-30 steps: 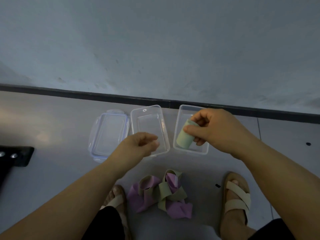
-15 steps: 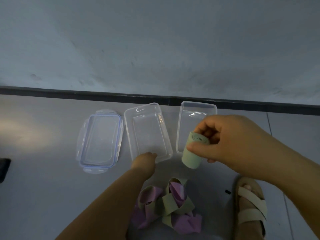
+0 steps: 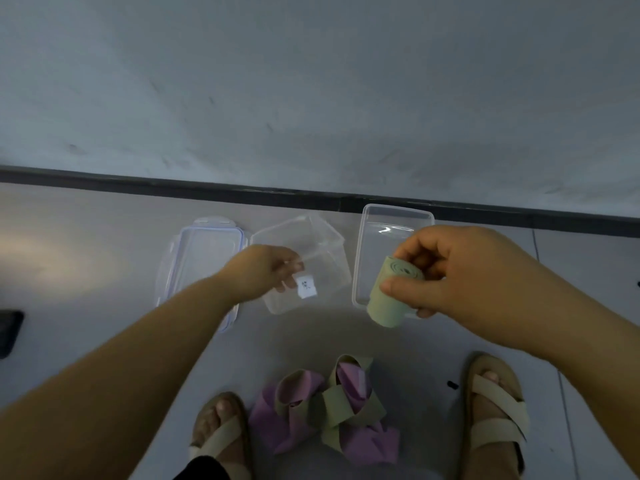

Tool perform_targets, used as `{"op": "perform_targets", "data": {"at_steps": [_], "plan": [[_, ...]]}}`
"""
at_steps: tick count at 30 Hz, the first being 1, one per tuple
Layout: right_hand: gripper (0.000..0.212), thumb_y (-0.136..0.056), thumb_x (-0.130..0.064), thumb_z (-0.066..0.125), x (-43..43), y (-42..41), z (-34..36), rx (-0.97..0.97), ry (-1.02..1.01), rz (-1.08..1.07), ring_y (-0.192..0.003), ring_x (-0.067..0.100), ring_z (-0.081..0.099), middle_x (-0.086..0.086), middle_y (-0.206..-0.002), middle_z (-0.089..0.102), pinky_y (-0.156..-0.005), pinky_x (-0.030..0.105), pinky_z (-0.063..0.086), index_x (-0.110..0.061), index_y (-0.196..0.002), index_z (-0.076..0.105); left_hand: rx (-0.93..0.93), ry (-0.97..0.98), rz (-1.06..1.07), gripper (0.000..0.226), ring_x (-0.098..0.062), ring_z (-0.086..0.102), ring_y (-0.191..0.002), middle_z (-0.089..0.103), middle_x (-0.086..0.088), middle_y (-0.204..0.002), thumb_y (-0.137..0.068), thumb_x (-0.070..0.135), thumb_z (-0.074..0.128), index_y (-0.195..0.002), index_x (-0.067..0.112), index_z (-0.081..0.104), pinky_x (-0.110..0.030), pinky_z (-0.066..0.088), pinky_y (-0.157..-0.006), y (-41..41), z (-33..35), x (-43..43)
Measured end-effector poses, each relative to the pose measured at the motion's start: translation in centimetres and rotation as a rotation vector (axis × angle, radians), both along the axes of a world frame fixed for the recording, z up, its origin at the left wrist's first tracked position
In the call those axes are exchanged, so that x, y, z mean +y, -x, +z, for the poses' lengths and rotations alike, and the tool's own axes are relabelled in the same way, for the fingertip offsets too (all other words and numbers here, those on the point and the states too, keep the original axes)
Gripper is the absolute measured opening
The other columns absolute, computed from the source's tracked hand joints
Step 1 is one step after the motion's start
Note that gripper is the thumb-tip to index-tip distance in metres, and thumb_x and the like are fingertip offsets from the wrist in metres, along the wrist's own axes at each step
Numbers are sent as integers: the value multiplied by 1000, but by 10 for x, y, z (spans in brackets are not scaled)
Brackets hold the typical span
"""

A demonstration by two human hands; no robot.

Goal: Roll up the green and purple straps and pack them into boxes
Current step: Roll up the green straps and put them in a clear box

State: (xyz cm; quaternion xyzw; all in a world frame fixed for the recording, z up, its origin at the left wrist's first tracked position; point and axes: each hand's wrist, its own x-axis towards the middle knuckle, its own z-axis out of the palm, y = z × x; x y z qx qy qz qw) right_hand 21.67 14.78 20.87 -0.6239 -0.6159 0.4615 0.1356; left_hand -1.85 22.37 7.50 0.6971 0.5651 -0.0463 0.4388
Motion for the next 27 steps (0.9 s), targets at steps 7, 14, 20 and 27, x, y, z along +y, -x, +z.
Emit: {"op": "perform_targets", "data": {"at_steps": [7, 14, 20, 27], "plan": [[14, -74, -32, 68, -2, -3, 10, 42, -9, -24, -66, -8, 60, -10, -74, 61, -50, 5, 46, -32, -80, 55, -151, 213, 48, 16, -9, 68, -66, 75, 1, -77, -93, 26, 54, -93, 20, 69, -15, 50, -58, 12, 79, 11], [15, -73, -33, 68, -4, -9, 13, 33, -24, -26, -69, -10, 58, -11, -75, 60, -51, 5, 46, -34, -78, 53, -130, 176, 35, 16, -9, 69, -69, 75, 4, -79, -93, 26, 54, -94, 22, 69, -16, 52, -61, 4, 89, 9], [15, -70, -36, 67, -8, -23, 13, -4, -20, -33, -73, -7, 59, -11, -77, 61, -55, 9, 51, -34, -80, 55, 9, 23, -13, 14, -1, 66, -71, 71, 6, -85, -89, 15, 60, -98, 18, 70, -11, 49, -70, -1, 53, 10], [29, -57, -53, 56, -14, -47, 20, -83, -83, -30, -72, -10, 58, -18, -76, 62, -60, 13, 52, -39, -81, 55, 452, -51, -250, 26, -19, 56, -115, 63, 4, -124, -94, 31, 52, -116, 30, 66, -29, 42, -96, 2, -46, -30]]}}
